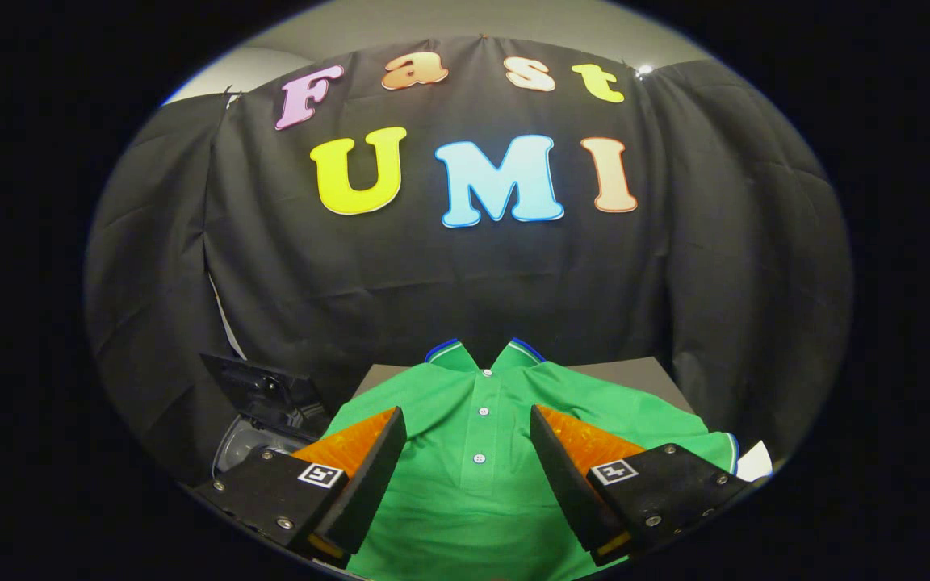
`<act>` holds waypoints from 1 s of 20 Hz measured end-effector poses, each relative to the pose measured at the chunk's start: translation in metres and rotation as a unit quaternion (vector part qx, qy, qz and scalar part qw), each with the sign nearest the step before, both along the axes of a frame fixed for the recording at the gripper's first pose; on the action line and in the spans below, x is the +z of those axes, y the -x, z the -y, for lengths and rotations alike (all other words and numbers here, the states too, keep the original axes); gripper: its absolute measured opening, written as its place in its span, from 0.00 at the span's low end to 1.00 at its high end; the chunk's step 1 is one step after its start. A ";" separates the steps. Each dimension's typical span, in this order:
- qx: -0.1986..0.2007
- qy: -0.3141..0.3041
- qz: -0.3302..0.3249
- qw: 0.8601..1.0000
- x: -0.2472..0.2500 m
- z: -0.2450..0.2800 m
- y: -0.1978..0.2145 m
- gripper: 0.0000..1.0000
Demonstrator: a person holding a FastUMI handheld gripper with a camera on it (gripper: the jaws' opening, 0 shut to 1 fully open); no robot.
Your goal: Put the clothes into the washing machine and then close the washing machine lid.
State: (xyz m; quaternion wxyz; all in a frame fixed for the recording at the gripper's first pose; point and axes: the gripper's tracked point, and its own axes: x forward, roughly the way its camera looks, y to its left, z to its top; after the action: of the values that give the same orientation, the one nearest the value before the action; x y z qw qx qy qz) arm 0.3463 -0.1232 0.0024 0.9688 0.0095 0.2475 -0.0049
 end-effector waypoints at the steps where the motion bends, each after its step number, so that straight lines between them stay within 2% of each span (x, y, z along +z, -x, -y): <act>1: -0.001 0.000 -0.007 1.000 -0.004 0.002 -0.002 0.96; 11: 0.027 0.020 -0.096 0.995 -0.062 0.004 -0.015 0.96; 16: 0.037 0.030 -0.100 0.994 -0.062 0.003 -0.009 0.95; 18: 0.036 0.028 -0.094 0.995 -0.064 0.007 -0.011 0.86; 19: 0.039 0.025 -0.092 0.995 -0.064 0.007 -0.012 0.67; 20: 0.044 0.023 -0.092 0.995 -0.064 0.005 -0.011 0.61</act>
State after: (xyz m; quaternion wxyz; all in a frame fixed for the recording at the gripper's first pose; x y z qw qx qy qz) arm 0.3578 -0.1285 -0.0616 0.9412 -0.0241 0.3354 0.0315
